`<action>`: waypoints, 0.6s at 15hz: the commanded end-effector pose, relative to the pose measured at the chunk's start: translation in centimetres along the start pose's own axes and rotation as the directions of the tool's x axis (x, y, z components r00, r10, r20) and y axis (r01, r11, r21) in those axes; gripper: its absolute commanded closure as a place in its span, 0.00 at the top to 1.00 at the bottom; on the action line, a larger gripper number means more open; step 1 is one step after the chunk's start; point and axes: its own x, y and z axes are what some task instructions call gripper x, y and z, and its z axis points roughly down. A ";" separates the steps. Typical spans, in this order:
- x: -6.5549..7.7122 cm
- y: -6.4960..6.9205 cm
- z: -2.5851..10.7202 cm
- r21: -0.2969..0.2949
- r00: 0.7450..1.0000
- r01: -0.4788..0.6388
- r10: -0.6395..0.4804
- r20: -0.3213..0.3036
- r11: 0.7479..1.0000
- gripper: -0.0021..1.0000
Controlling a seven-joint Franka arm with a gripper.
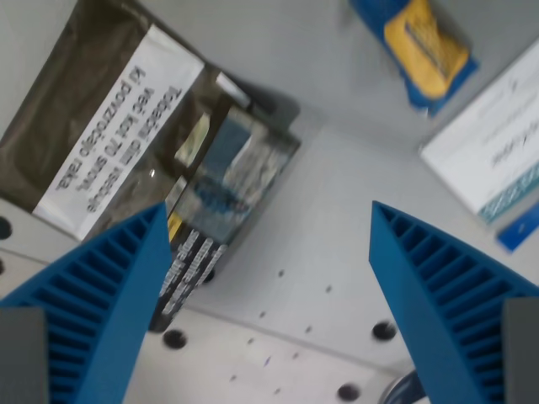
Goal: Move above the blue bag
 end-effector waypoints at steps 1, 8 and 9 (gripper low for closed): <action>1.4 1.0 0.5 -0.004 0.972 0.233 -0.233 0.015 0.972 1.00; 3.8 2.2 2.3 -0.011 0.918 0.397 -0.397 0.001 0.918 1.00; 4.2 2.4 2.5 -0.013 0.906 0.423 -0.423 0.000 0.906 1.00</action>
